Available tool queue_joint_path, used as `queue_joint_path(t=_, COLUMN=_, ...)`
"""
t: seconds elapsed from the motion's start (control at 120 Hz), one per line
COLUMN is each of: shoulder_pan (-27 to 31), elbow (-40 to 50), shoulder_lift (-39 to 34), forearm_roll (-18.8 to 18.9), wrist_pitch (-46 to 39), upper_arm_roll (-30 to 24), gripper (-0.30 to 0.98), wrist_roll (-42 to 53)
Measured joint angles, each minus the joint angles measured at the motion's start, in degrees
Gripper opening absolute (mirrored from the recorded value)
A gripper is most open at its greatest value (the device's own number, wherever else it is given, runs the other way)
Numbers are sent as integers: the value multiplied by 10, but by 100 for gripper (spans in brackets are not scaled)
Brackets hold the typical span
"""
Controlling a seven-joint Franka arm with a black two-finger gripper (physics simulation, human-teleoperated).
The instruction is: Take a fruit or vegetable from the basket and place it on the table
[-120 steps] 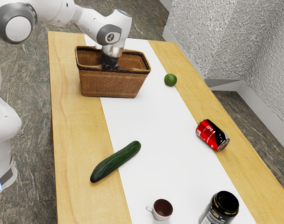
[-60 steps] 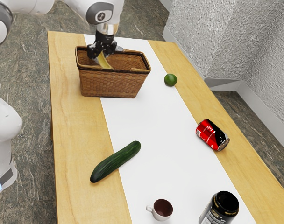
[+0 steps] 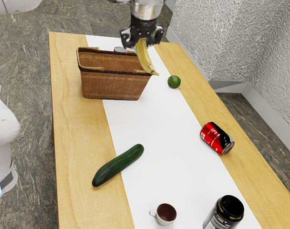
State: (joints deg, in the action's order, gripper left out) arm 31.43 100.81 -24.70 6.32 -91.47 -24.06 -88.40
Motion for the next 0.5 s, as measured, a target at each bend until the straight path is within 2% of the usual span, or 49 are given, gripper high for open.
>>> queue_joint_path(t=0.083, shoulder_pan=-4, elbow=-1, shoulder_lift=7, forearm_roll=-34, wrist_pitch=7, upper_arm_roll=-50, gripper=12, wrist_roll=-15)
queue_joint_path(t=0.192, shoulder_pan=-5, elbow=-2, shoulder_lift=11, forearm_roll=-59, wrist_pitch=13, upper_arm_roll=-71, gripper=12, wrist_roll=-34)
queue_joint_path(t=0.267, shoulder_pan=-3, elbow=0, shoulder_lift=14, forearm_roll=-72, wrist_pitch=13, upper_arm_roll=-103, gripper=34, wrist_roll=-47)
queue_joint_path(t=0.325, shoulder_pan=-2, elbow=8, shoulder_lift=14, forearm_roll=-76, wrist_pitch=13, upper_arm_roll=-113, gripper=45, wrist_roll=-59)
queue_joint_path(t=0.5, shoulder_pan=-5, elbow=2, shoulder_lift=9, forearm_roll=-83, wrist_pitch=13, upper_arm_roll=-101, gripper=62, wrist_roll=-127)
